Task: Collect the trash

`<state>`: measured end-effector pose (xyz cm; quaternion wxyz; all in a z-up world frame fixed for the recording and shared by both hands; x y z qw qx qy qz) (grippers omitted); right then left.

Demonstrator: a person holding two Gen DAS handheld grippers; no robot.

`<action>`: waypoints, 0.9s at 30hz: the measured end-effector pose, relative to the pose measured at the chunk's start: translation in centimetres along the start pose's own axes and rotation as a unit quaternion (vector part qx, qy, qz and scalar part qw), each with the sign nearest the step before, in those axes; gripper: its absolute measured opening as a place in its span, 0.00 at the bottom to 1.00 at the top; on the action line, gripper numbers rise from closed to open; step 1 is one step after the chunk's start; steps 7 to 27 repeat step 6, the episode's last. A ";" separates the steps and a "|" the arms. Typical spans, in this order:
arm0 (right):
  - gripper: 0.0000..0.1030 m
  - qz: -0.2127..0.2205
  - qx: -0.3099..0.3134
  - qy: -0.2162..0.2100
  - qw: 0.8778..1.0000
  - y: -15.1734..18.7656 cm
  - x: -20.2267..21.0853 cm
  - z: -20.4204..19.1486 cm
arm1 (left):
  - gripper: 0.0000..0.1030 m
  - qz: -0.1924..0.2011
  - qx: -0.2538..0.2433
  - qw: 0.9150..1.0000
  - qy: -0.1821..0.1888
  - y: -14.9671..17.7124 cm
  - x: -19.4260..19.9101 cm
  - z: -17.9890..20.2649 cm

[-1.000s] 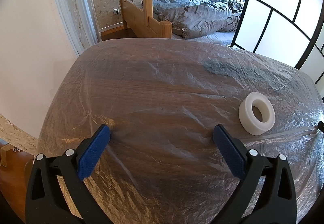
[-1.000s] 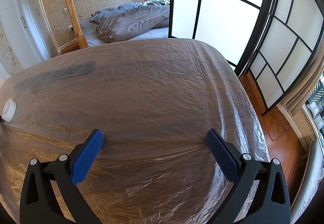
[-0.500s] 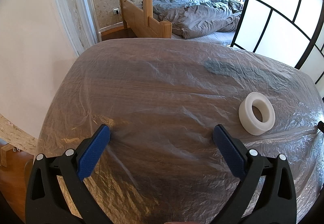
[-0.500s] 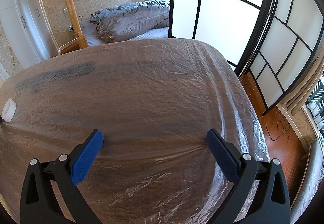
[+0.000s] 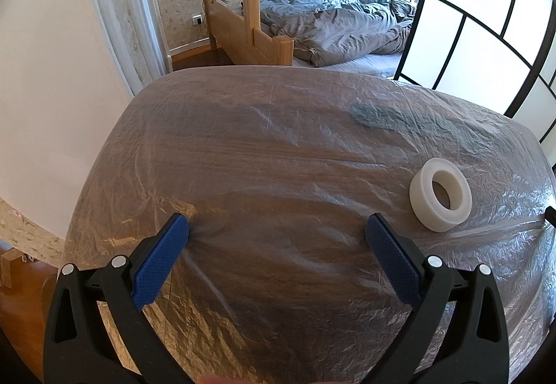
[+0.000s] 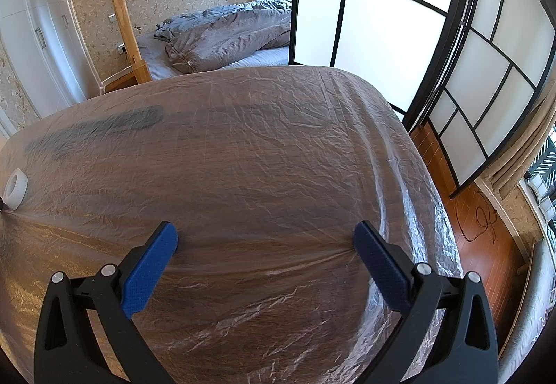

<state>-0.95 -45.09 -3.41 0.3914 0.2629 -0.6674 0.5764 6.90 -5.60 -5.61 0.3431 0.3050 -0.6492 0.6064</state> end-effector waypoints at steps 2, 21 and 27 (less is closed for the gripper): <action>0.97 0.000 0.000 0.000 1.000 0.0 0.0 0.0 | 0.99 0.000 0.000 1.000 0.000 0.0 0.0 0.0; 0.97 0.000 0.000 0.000 1.000 0.0 0.0 0.0 | 0.99 0.000 0.000 1.000 0.000 0.0 0.0 0.0; 0.97 0.000 0.000 0.000 1.000 0.0 0.0 0.0 | 0.99 0.000 0.000 1.000 0.000 0.0 0.0 0.0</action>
Point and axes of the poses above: each gripper's, at about its wrist camera, not at the fingertips, and x roughly against the way its jaws point, z to its right, y to its underside, the point moved 7 cm from there along -x, roughly the way its jaws point, and after that the axes turned 5 degrees about -x, right-handed, at the moved point
